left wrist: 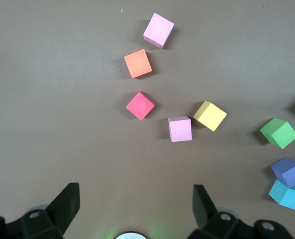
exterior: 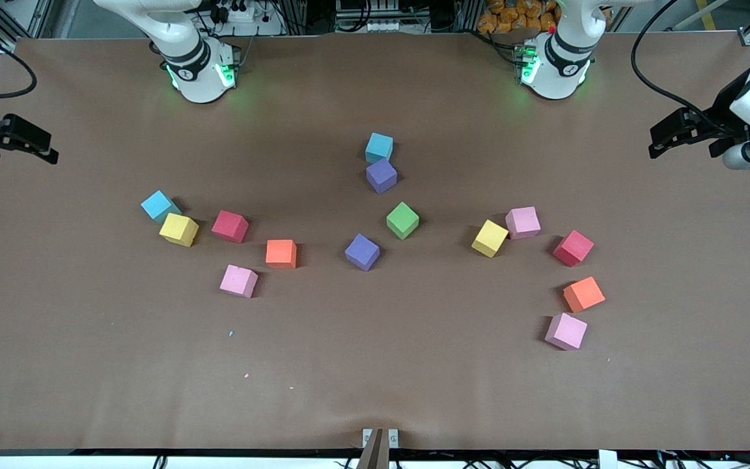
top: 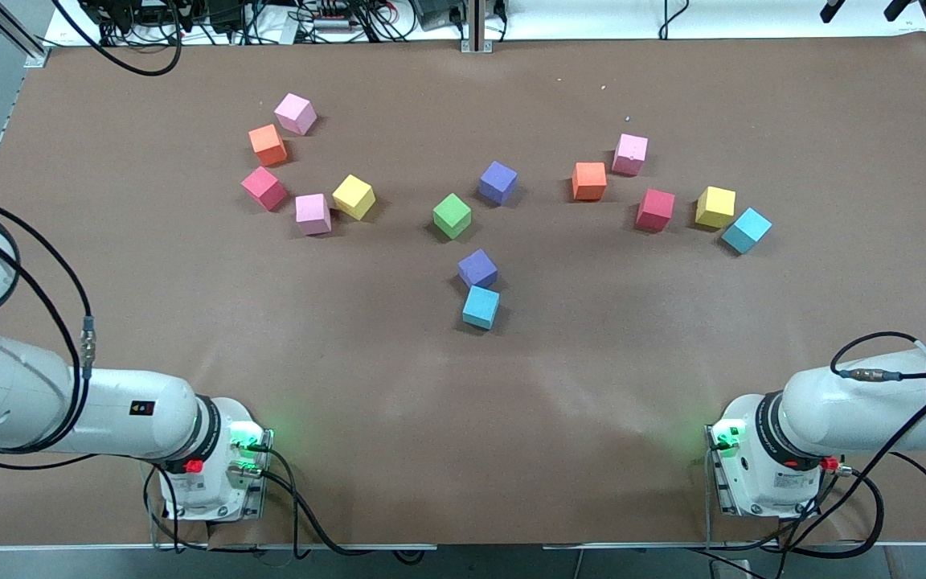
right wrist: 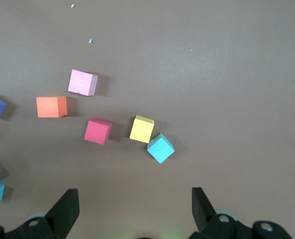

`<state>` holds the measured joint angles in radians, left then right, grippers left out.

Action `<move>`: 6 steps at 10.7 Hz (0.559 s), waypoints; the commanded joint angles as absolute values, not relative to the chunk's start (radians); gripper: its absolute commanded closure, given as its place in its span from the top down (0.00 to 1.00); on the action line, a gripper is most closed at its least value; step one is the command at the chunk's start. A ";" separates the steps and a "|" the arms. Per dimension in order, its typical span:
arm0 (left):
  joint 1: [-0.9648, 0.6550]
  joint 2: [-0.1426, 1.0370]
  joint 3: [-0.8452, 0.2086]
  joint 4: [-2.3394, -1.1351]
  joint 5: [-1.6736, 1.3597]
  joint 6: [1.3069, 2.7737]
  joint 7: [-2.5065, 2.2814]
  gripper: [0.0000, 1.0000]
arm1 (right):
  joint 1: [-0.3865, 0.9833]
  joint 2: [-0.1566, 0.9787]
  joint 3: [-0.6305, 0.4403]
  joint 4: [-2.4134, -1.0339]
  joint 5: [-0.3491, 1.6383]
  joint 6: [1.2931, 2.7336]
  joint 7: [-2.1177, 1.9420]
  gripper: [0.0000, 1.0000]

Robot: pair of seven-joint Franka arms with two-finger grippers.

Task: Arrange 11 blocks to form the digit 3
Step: 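Reach the cyan block with the left gripper while the right gripper reaches orange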

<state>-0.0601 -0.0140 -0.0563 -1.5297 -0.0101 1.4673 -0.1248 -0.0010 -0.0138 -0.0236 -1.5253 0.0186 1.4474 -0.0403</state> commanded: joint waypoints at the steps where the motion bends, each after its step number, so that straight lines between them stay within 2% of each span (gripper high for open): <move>1: -0.049 -0.026 -0.069 -1.531 0.000 1.448 -0.153 1.00 | 0.008 -0.015 -0.002 -1.506 0.021 1.421 -0.037 1.00; 4: -0.043 -0.025 -0.069 -1.537 0.002 1.448 -0.140 1.00 | 0.015 -0.022 0.029 -1.465 0.006 1.376 -0.048 1.00; 6: -0.046 0.003 -0.118 -1.574 -0.002 1.451 -0.143 1.00 | -0.059 0.020 0.003 -1.466 0.018 1.413 -0.045 1.00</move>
